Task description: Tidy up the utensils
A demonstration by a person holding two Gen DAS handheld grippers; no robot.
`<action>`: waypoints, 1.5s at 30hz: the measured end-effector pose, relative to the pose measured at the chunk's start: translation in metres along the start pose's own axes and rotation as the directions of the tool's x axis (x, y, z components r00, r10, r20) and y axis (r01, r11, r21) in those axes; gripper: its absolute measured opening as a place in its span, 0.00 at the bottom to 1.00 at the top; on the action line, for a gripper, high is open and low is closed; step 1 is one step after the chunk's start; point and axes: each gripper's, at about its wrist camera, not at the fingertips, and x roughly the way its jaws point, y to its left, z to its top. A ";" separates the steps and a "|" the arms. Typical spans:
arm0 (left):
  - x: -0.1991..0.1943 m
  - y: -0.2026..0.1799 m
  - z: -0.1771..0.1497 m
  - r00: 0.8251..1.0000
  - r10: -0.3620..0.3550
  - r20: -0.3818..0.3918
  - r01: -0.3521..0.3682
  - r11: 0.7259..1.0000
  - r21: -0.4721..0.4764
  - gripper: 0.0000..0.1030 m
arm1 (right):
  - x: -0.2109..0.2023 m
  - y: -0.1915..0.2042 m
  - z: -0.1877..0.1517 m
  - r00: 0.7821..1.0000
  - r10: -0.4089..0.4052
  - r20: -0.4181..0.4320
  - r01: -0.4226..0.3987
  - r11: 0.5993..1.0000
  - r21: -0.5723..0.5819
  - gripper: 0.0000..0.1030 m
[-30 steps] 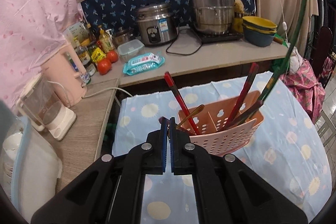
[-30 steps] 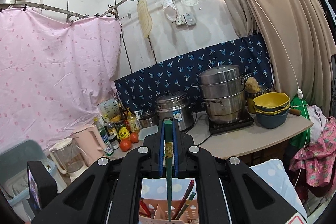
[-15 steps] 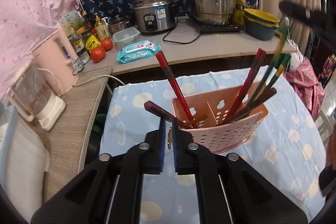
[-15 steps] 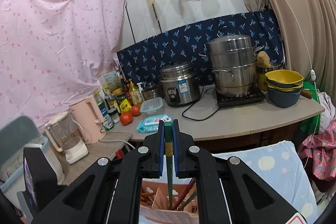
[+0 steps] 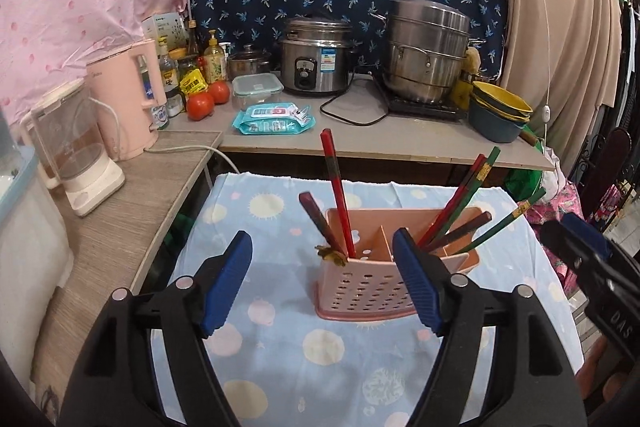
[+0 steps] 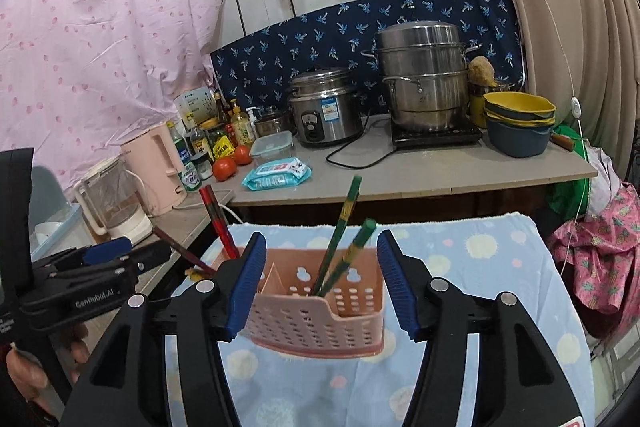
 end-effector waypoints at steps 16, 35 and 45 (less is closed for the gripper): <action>-0.018 -0.003 -0.030 0.999 0.042 -0.009 -0.042 0.999 0.010 0.76 | -0.027 0.003 -0.044 0.995 -0.034 -0.094 0.034 0.999 -0.002 0.63; -0.040 -0.001 -0.059 0.995 0.096 -0.008 -0.096 0.995 0.006 0.93 | -0.055 0.018 -0.069 0.982 -0.125 -0.141 0.115 0.991 -0.074 0.84; -0.046 0.000 -0.087 0.991 0.123 -0.047 -0.124 0.992 -0.011 0.93 | -0.066 0.015 -0.085 0.979 -0.141 -0.151 0.133 0.989 -0.057 0.94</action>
